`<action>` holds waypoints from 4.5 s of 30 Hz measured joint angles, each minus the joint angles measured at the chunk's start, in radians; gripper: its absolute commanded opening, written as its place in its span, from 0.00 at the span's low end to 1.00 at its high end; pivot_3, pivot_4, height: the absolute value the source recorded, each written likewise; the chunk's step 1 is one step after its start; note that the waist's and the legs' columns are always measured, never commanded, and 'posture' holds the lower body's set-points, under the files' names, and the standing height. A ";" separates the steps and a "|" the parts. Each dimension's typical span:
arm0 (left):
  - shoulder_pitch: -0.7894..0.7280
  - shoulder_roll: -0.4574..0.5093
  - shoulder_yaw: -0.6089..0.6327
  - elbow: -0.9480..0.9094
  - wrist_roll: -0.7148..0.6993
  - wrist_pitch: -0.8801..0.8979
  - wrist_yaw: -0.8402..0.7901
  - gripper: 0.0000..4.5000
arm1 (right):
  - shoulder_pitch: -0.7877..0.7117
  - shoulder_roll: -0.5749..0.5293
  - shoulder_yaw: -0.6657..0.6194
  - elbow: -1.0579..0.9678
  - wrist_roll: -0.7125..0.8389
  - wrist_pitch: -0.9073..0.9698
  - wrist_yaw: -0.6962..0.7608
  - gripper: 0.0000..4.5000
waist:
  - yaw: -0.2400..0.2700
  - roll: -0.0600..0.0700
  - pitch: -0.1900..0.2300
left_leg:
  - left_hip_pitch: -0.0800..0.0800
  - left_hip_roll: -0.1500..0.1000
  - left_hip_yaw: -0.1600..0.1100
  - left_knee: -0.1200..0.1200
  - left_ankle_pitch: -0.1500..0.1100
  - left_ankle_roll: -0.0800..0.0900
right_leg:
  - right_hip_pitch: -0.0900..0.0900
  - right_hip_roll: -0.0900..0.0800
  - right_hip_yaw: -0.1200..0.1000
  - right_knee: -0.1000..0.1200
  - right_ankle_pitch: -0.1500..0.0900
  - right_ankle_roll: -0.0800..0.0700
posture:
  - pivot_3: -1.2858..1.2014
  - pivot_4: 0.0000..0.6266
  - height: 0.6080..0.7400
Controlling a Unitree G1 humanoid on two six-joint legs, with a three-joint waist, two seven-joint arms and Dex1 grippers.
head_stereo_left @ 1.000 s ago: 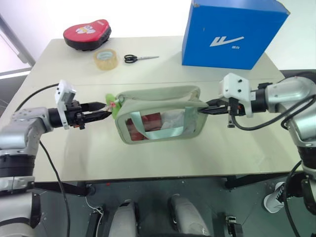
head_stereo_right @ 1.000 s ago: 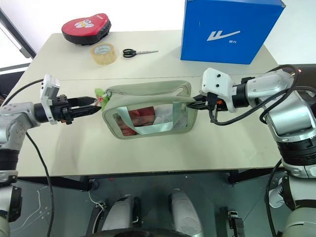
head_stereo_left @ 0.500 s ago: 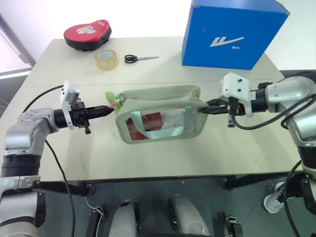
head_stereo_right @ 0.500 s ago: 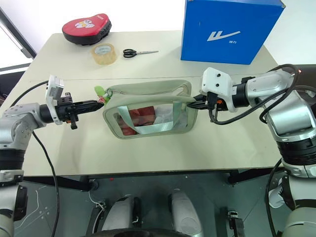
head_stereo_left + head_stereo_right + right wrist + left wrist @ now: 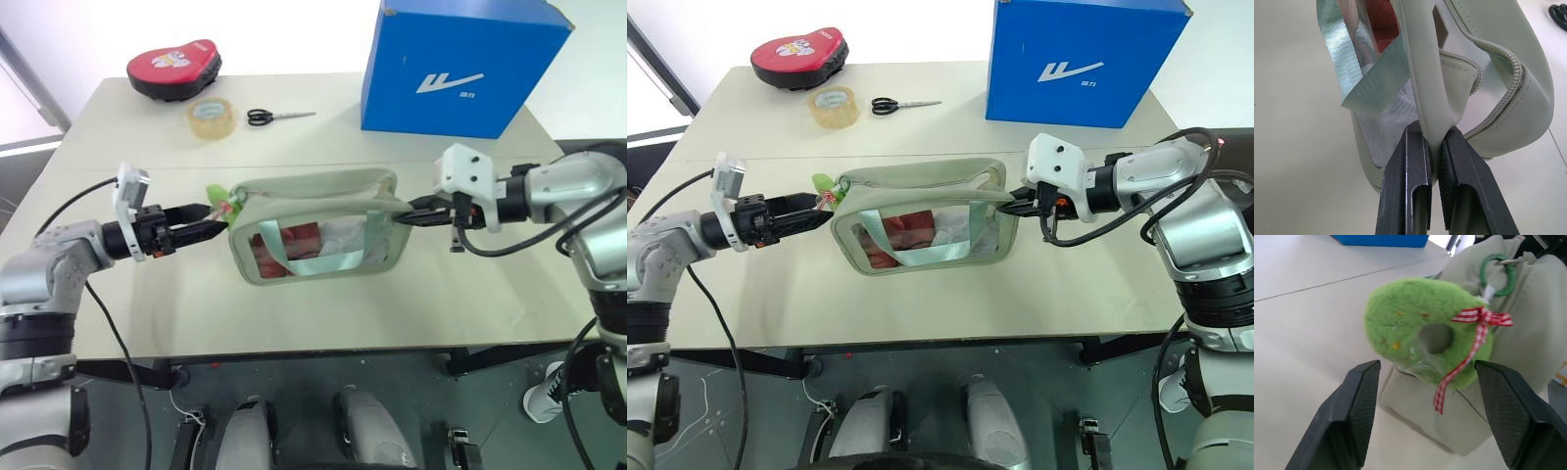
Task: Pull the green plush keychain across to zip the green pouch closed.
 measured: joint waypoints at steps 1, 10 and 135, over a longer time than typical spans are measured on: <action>-0.006 -0.007 -0.003 0.014 0.007 -0.004 0.005 0.76 | 0.000 0.000 0.000 0.000 0.000 0.000 0.000 0.00 | 0.000 0.000 0.000 | 0.000 0.000 0.000 0.000 0.000 0.000 | 0.000 0.000 0.000 0.000 0.000 0.000 | 0.52 0.24 0.98; -0.082 -0.093 -0.001 0.124 0.006 -0.010 0.033 0.76 | 0.000 0.000 0.000 -0.002 0.000 0.007 0.001 0.00 | -0.001 0.000 0.000 | 0.000 0.000 -0.001 0.001 0.000 0.000 | 0.000 0.000 -0.001 0.000 0.000 0.000 | 0.52 0.24 0.98; -0.018 0.055 -0.168 -0.272 0.132 -0.167 -0.068 0.00 | -0.487 0.356 0.217 0.262 -0.043 -0.206 0.061 0.99 | 0.026 0.001 0.000 | -0.001 0.000 0.000 0.003 0.000 0.001 | 0.001 -0.001 -0.002 -0.001 0.000 0.000 | 0.52 0.24 0.98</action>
